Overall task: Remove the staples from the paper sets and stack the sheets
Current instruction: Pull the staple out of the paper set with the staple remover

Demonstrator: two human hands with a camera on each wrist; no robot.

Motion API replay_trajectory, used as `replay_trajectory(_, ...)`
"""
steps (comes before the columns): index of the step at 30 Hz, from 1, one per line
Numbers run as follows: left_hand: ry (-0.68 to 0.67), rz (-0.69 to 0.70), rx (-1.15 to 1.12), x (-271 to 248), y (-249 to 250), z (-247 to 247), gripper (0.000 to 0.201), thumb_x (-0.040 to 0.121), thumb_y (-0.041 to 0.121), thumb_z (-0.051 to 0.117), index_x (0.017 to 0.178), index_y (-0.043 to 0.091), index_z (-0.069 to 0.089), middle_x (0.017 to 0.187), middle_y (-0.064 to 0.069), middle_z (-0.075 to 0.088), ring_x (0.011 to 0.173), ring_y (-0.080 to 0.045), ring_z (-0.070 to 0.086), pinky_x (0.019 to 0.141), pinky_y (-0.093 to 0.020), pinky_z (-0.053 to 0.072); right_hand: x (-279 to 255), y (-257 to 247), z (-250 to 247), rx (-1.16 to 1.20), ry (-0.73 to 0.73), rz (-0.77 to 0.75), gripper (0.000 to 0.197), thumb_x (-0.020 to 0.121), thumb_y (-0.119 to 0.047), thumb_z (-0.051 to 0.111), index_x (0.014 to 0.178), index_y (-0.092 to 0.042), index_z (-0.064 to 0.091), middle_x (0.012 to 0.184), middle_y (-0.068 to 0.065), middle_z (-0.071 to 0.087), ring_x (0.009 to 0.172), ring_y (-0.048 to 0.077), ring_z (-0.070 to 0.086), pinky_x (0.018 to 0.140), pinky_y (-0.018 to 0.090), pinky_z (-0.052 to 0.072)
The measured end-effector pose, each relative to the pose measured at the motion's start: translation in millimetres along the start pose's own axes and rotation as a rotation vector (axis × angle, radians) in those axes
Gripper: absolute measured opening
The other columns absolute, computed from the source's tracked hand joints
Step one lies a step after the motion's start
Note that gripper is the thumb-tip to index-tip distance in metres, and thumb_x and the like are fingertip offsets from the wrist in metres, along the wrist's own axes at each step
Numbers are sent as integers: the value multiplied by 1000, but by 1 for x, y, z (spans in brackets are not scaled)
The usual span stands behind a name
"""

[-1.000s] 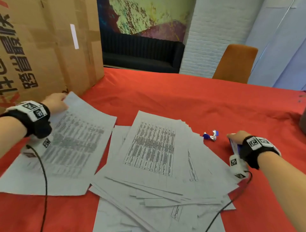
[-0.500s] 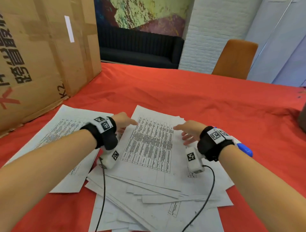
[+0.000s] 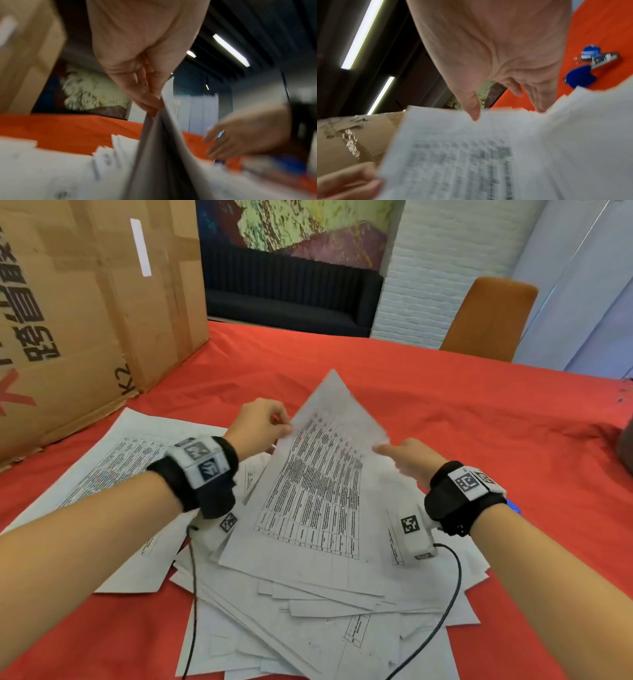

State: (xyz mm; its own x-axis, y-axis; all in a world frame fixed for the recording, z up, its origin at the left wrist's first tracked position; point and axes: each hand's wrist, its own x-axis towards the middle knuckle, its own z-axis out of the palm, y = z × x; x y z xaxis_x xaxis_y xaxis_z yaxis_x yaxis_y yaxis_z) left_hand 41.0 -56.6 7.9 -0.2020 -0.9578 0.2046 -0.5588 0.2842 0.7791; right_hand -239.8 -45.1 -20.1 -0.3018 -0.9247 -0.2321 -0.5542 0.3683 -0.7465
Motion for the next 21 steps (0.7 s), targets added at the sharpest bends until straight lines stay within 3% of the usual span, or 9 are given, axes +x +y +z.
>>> replay_trajectory(2, -71, -38, -278, -11, 2, -14, 13, 87, 5, 64, 77, 8, 57, 61, 3, 61, 53, -7, 59, 46, -21, 53, 0, 3, -10, 122, 29, -76, 57, 71, -55, 75, 100, -9, 55, 93, 1, 58, 82, 16, 54, 64, 26, 41)
replay_trajectory(4, -235, -136, -462, -22, -1, -24, 16, 89, 6, 61, 76, 11, 54, 60, 5, 61, 52, -3, 59, 50, -19, 52, -2, 6, -17, 384, -144, -83, 66, 69, -44, 80, 119, -7, 59, 119, 5, 65, 102, 18, 62, 83, 31, 52)
replay_trajectory(7, -306, -270, -531, -26, -14, -25, 13, 87, 18, 63, 96, 13, 56, 91, -4, 67, 79, -14, 66, 69, -27, 54, -16, 2, -16, 653, -420, -135, 38, 92, -10, 57, 129, -3, 53, 128, 13, 62, 106, 24, 64, 88, 33, 56)
replay_trajectory(9, -257, -354, -662, -22, -26, -18, 43, 83, 26, 69, 117, 17, 44, 116, -5, 58, 100, -22, 63, 79, -37, 54, -22, -2, -3, 687, -497, -138, 35, 96, -1, 46, 131, -4, 50, 125, 13, 63, 102, 23, 66, 85, 32, 57)
replay_trajectory(11, -270, -430, -782, -18, -35, -11, 47, 80, 26, 72, 117, 18, 44, 126, -7, 50, 110, -25, 57, 94, -41, 48, -29, -4, 12, 680, -541, -120, 35, 96, 3, 45, 130, -4, 49, 122, 14, 63, 96, 20, 68, 82, 32, 58)
replay_trajectory(14, -337, -554, -769, -16, -47, -7, 42, 84, 16, 65, 122, 1, 56, 122, -20, 61, 94, -25, 67, 96, -42, 50, -30, 0, 16, 543, -554, -108, 32, 96, 0, 49, 128, -5, 52, 123, 13, 64, 104, 24, 65, 88, 33, 56)
replay_trajectory(16, -292, -546, -713, -17, -54, -8, 44, 76, 16, 68, 117, 1, 59, 119, -22, 63, 90, -26, 68, 91, -42, 53, -28, 5, 1, 372, -467, -92, 26, 95, -6, 53, 121, -3, 57, 113, 12, 67, 98, 23, 66, 82, 26, 56)
replay_trajectory(18, -269, -485, -638, -19, -58, -11, 46, 68, 19, 73, 110, 4, 61, 113, -20, 66, 87, -24, 68, 82, -37, 55, -17, 9, -21, 311, -226, -43, 20, 92, -8, 59, 107, 5, 61, 96, 15, 63, 78, 23, 62, 67, 25, 54)
replay_trajectory(21, -324, -475, -656, -21, -55, -11, 30, 87, 15, 56, 112, -1, 59, 102, -19, 70, 83, -26, 70, 77, -38, 55, 5, 10, -59, -117, 163, 32, 30, 88, -18, 64, 64, -3, 53, 70, 10, 53, 60, 23, 49, 56, 28, 38)
